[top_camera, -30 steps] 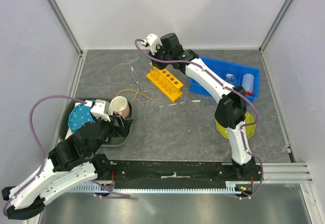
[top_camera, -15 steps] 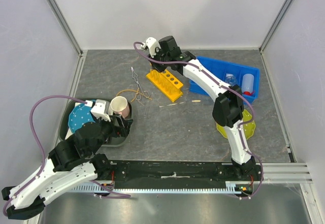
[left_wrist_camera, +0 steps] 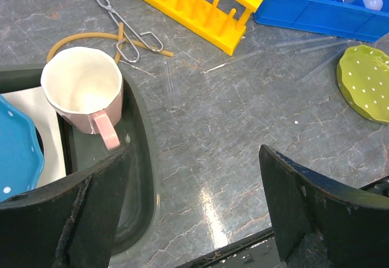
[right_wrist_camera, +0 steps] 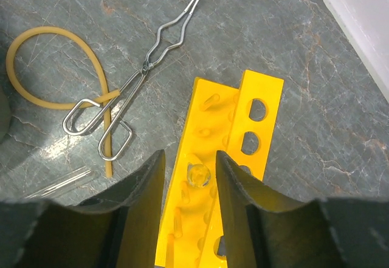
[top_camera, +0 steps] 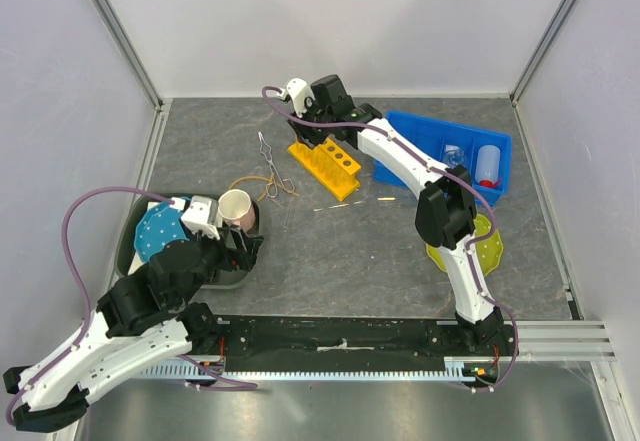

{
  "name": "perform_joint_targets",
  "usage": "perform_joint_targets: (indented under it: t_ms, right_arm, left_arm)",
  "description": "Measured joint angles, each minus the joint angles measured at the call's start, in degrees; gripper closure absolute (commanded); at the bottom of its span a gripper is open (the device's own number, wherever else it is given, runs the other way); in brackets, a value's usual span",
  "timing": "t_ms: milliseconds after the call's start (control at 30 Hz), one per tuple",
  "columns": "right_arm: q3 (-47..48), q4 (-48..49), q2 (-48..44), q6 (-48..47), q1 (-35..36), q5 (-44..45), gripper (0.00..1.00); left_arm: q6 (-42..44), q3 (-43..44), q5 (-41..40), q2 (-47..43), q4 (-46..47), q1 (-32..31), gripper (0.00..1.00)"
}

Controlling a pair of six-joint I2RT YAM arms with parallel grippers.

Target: Organize the chemistry lab equipment

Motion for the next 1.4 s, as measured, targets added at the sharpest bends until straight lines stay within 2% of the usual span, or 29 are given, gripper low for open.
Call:
perform_joint_targets:
  t_ms: [133,233,333,367,467,667,833,967,1200,1400]
  right_arm:
    - [0.0,0.0,-0.2,0.0,-0.1,-0.2,0.45]
    - [-1.2,-0.2,-1.6,0.1,-0.1,-0.8,0.34]
    - [-3.7,-0.5,-5.4,-0.2,-0.3,-2.0,0.20]
    - [-4.9,-0.5,-7.4,-0.3,-0.5,-2.8,0.11]
    - [-9.7,-0.2,-14.7,-0.9,-1.0,-5.6,0.02]
    - [-23.6,1.3,-33.6,-2.2,-5.0,-16.0,0.02]
    - [-40.1,4.0,-47.8,-2.3,-11.5,-24.7,0.02]
    - [-54.9,4.3,-56.2,-3.3,-16.7,-29.3,0.02]
    - [-72.1,4.2,-66.0,-4.4,-22.5,-35.8,0.02]
    - [-79.8,9.6,-70.4,-1.9,-29.2,-41.0,0.02]
  left_arm:
    - [0.4,-0.1,1.1,0.8,0.4,0.0,0.06]
    - [0.8,-0.5,2.7,1.6,0.9,0.0,0.03]
    - [1.4,-1.1,4.8,2.5,1.4,0.0,0.00]
    - [1.5,-1.3,5.7,2.9,1.8,0.0,0.00]
    - [2.2,-1.7,8.3,4.8,3.1,0.0,0.00]
    - [4.7,-1.1,14.8,14.9,6.8,0.0,0.00]
    - [10.0,5.3,19.4,32.2,8.3,0.4,0.00]
    - [14.8,11.0,23.9,44.8,8.8,3.7,0.01]
    - [18.3,21.0,30.1,63.1,8.8,15.1,0.23]
    - [17.6,24.1,30.5,70.8,8.3,20.4,0.37]
